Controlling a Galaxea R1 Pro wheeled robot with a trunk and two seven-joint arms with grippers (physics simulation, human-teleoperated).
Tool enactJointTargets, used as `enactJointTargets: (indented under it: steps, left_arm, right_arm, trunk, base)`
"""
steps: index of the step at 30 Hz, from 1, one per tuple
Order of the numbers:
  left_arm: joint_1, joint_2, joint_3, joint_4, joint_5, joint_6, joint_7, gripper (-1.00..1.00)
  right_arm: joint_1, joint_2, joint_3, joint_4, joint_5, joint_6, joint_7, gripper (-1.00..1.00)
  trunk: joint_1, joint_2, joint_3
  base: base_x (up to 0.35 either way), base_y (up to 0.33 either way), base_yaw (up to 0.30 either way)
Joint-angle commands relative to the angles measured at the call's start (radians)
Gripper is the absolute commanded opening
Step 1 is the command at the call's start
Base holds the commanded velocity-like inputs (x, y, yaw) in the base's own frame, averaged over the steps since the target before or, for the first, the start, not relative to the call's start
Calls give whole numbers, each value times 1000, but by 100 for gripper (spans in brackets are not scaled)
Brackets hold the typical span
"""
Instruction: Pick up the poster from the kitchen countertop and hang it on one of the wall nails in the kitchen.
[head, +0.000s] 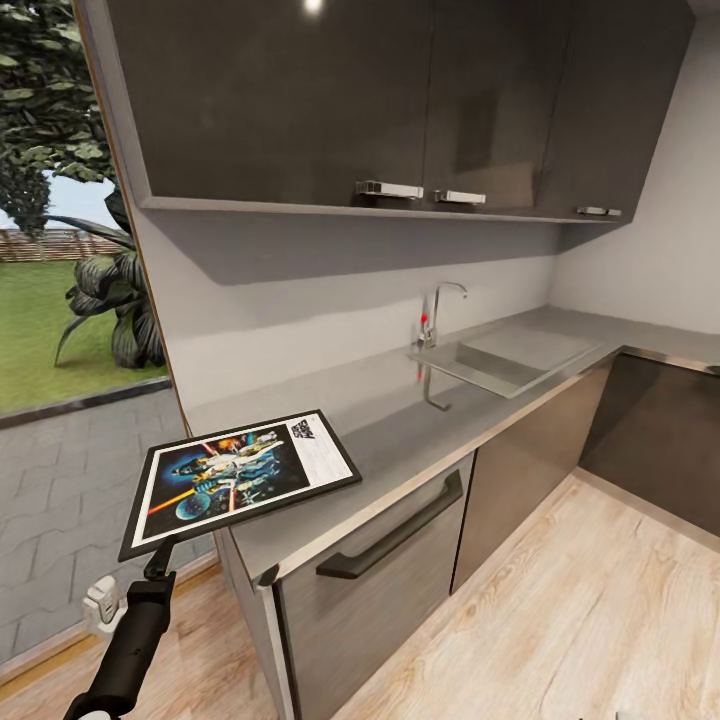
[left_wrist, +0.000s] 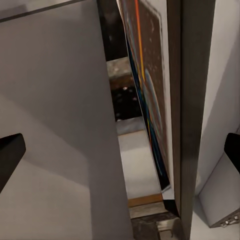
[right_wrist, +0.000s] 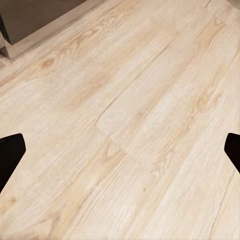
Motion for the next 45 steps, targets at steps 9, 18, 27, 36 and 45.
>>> enactJointTargets:
  steps: [9,18,27,36,45]
  left_arm:
    - [-1,-1,2,-1,11,9,-4,100]
    - [0,-1,3,1,11,9,-4,100]
    - [0,-1,5,1,11,9,-4,100]
    - [-1,-1,5,0,11,9,-4,100]
    - [0,-1,4,0,11,9,-3,100]
  right_arm:
    - [-1,0,-3,1,7,-3,-2,100]
    - [-1,1,-3,2,7,-3,-2,100]
    - [-1,1,-3,3,7,-3,-2,100]
    - [-1,2,-3,7,7,-3,-2,100]
    - [-1,2,-3,7,7,-3,-2,100]
  trunk:
    - [0,0,-1]
    - [0,0,-1]
    - [0,0,-1]
    - [0,0,-1]
    - [0,0,-1]
  base:
    - [5,34,0]
    - [8,24,0]
    - [0,0,0]
    - [0,0,0]
    - [0,0,0]
